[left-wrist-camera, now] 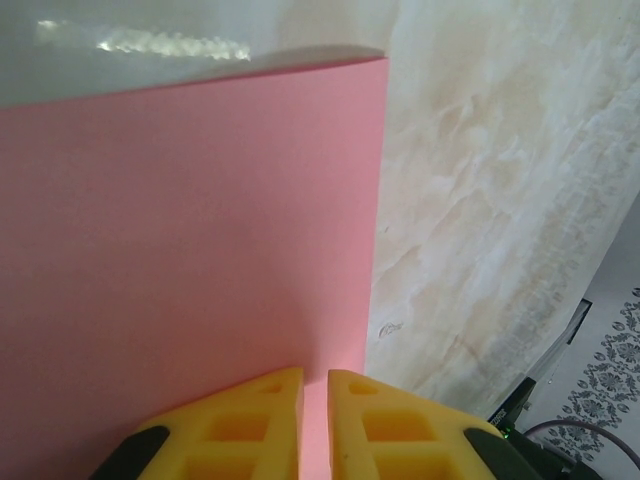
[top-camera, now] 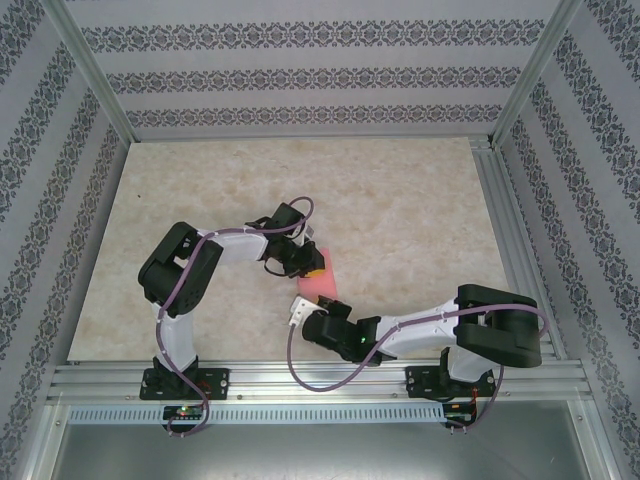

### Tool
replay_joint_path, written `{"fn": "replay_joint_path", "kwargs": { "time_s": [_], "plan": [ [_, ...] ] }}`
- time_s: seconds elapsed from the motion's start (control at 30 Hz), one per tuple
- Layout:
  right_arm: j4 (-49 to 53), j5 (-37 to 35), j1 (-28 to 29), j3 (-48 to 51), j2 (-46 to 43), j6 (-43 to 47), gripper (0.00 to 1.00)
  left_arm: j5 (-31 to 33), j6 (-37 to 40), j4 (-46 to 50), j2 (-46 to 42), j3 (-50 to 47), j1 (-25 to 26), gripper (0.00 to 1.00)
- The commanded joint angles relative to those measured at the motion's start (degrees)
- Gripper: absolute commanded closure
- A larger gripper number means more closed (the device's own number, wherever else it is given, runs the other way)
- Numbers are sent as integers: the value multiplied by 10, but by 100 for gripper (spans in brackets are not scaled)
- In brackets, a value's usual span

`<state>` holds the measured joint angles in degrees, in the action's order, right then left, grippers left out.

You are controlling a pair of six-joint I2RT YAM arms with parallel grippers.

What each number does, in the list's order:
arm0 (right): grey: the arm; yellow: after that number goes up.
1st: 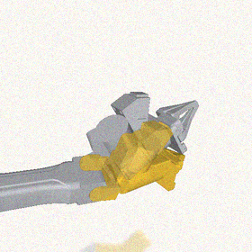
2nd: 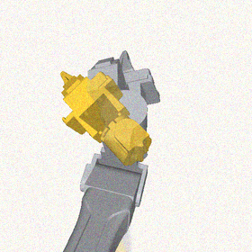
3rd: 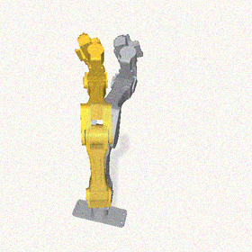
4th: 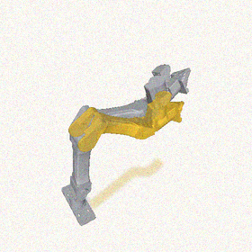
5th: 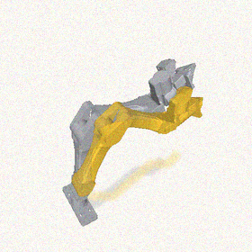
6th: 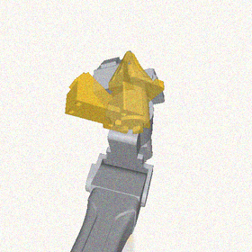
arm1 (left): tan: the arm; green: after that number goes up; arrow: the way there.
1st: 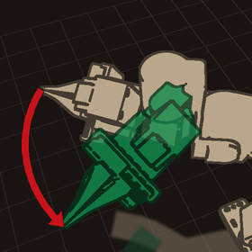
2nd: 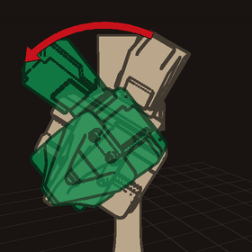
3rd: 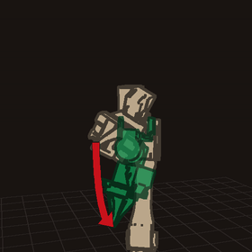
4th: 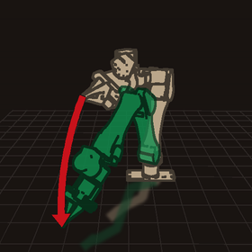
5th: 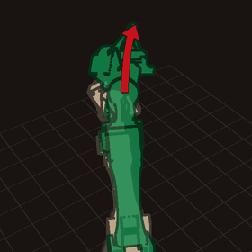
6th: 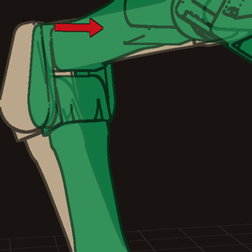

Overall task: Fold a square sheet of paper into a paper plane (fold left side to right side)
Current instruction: Third fold the triangle at the center of the table.

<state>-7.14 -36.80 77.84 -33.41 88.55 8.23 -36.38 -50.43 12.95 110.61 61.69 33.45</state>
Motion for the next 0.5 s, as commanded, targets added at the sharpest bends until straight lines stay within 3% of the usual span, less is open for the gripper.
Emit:
{"fn": "replay_joint_path", "kwargs": {
  "time_s": [0.0, 0.2, 0.37, 0.47],
  "plan": [
    [-5, 2, -5, -16, 9, -8, 73, 0, 5, -21, 9, -7, 5, 85],
    [3, 10, -9, -26, 12, 2, 79, 0, 3, -22, 12, -6, 5, 86],
    [30, 46, -14, -25, -9, -4, 97, 4, 5, -18, 16, -4, 5, 87],
    [62, 97, -27, -30, -26, -16, 100, 6, 7, -16, 19, -5, 5, 88]
  ]
}}
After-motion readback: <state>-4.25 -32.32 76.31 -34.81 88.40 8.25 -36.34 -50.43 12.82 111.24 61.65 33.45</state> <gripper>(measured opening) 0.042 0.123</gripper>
